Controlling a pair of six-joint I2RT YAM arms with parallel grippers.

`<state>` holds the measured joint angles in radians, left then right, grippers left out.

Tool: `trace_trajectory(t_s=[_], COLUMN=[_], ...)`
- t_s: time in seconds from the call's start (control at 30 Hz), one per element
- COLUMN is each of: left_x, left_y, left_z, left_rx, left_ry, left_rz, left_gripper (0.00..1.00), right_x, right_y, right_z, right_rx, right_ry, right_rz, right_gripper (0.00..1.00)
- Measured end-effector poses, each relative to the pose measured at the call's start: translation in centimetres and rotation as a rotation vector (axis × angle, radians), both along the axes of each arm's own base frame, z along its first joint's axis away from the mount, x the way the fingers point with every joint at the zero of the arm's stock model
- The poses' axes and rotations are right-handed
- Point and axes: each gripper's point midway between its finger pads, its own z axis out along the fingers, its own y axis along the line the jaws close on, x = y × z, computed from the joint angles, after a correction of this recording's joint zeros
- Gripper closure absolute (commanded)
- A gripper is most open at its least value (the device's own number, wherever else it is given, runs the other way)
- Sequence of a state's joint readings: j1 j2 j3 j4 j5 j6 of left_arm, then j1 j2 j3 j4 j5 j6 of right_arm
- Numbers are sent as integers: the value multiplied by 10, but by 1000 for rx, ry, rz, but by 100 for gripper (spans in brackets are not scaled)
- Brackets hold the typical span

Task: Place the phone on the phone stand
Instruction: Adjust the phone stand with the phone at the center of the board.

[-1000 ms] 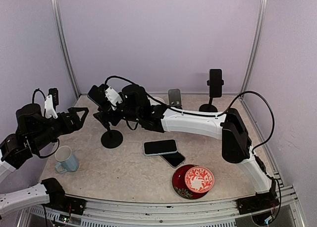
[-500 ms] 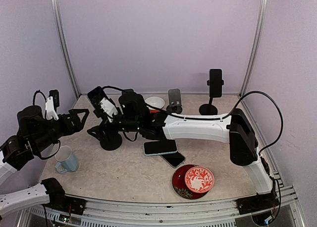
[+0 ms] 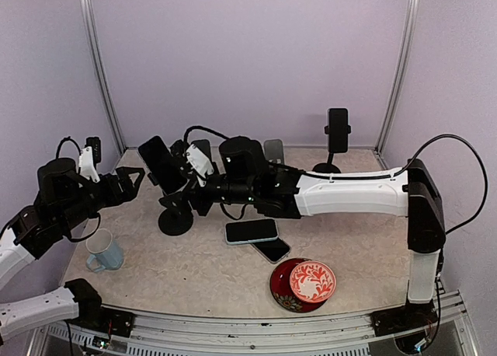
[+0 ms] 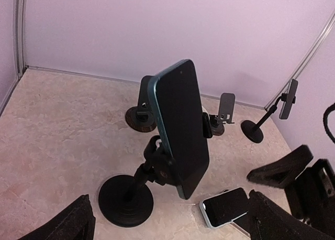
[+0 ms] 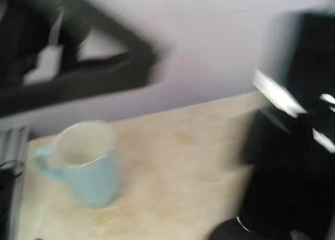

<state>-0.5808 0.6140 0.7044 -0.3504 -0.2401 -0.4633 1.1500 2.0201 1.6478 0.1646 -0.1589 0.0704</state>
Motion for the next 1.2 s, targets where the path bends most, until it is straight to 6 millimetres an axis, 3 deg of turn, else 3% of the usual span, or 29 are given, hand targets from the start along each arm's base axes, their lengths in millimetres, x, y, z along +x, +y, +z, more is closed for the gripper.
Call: trace_trajectory(t_s=[0.13,0.27,0.5,0.67,0.83,0.97,1.2], left_x=[1,4,18,22,22,20,19], left_y=[-1,0,6,5,3,3,4], left_z=[0,-1,-4,-8,-7,-2,2], left_rx=[-7,1,-21,-29,-33,-37,-41], left_ry=[4,7,22,41,43,32,20], left_rz=[-16,-23,-28,-49,-63,-63,-63], left_gripper=[1,1,1,1,1,1,1], right_x=[33,61,80,70,52,37,-5], right_y=[-23,-34,-14,12,24,30,44], right_z=[27,30,22,2,-21,-18,-20], right_rx=[57,64,81,83,68,79,62], right_ry=[-36,-44,-24,25,76,83,79], right_rz=[-95,-158,-117,14,137,212,314], right_gripper=[0,0,0,0,0,0,0])
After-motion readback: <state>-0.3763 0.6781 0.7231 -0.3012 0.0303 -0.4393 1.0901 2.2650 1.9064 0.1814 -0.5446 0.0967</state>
